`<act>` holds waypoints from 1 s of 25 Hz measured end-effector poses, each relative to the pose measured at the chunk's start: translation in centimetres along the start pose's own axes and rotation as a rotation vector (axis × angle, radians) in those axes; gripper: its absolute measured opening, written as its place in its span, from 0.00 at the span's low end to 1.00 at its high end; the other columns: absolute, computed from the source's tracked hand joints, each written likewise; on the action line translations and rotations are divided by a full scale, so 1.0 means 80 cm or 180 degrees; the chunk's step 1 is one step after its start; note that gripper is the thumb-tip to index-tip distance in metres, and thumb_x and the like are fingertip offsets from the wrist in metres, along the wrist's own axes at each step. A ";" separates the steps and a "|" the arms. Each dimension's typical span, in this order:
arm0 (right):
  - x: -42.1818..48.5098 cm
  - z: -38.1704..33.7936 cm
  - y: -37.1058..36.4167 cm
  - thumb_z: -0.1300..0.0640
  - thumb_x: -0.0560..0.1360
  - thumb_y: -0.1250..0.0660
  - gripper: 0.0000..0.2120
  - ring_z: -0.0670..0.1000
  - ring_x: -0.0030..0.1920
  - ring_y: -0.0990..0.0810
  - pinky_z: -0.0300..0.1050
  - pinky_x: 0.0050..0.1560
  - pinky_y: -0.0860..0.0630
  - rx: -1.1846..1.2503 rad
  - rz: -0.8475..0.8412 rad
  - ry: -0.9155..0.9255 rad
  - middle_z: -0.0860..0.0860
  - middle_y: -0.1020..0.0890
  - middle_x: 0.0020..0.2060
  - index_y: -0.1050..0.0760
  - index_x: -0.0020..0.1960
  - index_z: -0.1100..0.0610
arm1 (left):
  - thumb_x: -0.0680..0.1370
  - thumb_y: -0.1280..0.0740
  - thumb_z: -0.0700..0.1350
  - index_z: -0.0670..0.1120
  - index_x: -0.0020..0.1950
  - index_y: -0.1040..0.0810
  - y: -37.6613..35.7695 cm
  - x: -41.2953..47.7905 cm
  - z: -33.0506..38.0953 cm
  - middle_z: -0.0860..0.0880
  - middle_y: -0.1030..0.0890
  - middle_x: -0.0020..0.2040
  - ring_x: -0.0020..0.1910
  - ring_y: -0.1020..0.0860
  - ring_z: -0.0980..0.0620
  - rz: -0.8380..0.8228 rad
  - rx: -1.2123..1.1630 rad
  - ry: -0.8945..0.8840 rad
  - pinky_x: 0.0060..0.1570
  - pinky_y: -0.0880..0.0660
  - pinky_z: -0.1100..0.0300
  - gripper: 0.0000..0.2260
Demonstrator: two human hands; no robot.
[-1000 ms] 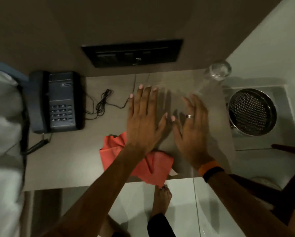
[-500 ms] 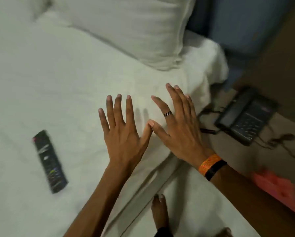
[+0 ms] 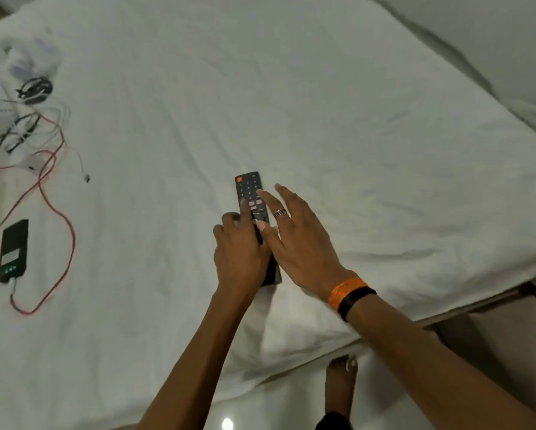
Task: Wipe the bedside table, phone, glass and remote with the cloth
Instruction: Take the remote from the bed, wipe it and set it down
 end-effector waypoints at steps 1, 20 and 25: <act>-0.001 0.002 -0.006 0.47 0.84 0.47 0.26 0.54 0.78 0.38 0.54 0.78 0.38 0.0195 -0.0056 -0.0053 0.55 0.37 0.79 0.43 0.80 0.52 | 0.83 0.40 0.50 0.47 0.80 0.41 -0.003 0.001 0.004 0.41 0.26 0.66 0.60 0.27 0.41 0.0029 -0.0016 -0.0108 0.45 0.30 0.54 0.27; -0.457 0.324 0.240 0.54 0.82 0.42 0.21 0.41 0.73 0.31 0.40 0.73 0.31 0.1922 0.2983 -0.2608 0.45 0.30 0.74 0.32 0.75 0.47 | 0.86 0.45 0.45 0.55 0.75 0.29 -0.233 -0.340 0.459 0.49 0.18 0.65 0.61 0.18 0.51 -0.3575 -0.3305 -0.0927 0.60 0.20 0.53 0.18; -0.688 0.419 0.187 0.50 0.77 0.39 0.21 0.55 0.71 0.30 0.51 0.64 0.34 -0.0815 0.1647 -0.3726 0.49 0.26 0.71 0.27 0.69 0.47 | 0.86 0.46 0.48 0.58 0.68 0.26 -0.329 -0.425 0.500 0.40 0.16 0.57 0.43 0.17 0.49 -0.4246 -0.3061 -0.0542 0.44 0.19 0.55 0.14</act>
Point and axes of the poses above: each hand's wrist, its own x-axis towards the middle knuckle, its own y-axis out of the back of the hand, z = x × y, the point moved 6 cm from there along x, towards the middle knuckle
